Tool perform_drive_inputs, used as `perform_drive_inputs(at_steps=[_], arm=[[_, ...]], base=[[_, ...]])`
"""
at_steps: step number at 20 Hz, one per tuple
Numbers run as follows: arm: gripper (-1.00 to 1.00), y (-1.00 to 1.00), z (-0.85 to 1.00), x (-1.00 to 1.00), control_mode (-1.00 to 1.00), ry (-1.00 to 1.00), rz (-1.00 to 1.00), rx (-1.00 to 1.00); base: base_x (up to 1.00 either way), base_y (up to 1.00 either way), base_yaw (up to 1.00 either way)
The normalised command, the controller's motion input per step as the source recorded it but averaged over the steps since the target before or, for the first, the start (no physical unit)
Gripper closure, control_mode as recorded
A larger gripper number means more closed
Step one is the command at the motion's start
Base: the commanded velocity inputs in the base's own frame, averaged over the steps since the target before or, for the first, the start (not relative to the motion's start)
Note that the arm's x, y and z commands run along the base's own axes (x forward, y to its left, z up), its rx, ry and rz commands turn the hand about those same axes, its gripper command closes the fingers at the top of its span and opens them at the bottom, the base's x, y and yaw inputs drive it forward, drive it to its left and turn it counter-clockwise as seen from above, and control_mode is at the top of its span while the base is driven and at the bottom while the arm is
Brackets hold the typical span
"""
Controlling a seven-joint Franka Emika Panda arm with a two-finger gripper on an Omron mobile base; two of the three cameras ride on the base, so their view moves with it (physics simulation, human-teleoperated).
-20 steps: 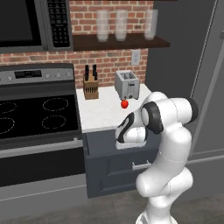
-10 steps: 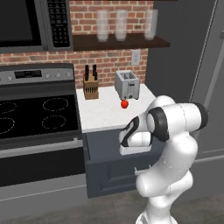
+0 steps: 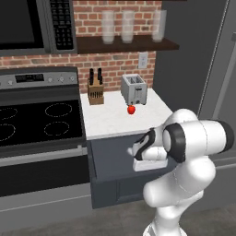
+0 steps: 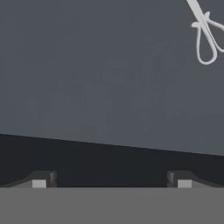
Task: Pick the tongs from the drawer and place it on the counter.
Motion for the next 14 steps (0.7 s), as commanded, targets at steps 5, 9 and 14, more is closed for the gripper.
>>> perform_drive_inputs(at_steps=[5, 9, 14], arm=[[-1.0, -0.11, 0.0, -0.53, -1.0, 0.09, 0.0, 0.0], [-1.0, -0.05, 0.0, -0.51, -1.0, 0.08, 0.0, 0.0], [-1.0, -0.01, 0.0, -0.21, -1.0, 0.06, 0.0, 0.0]], base=[[0.0, 0.0, 0.0], [0.0, 0.0, 0.0], [0.0, 0.0, 0.0]])
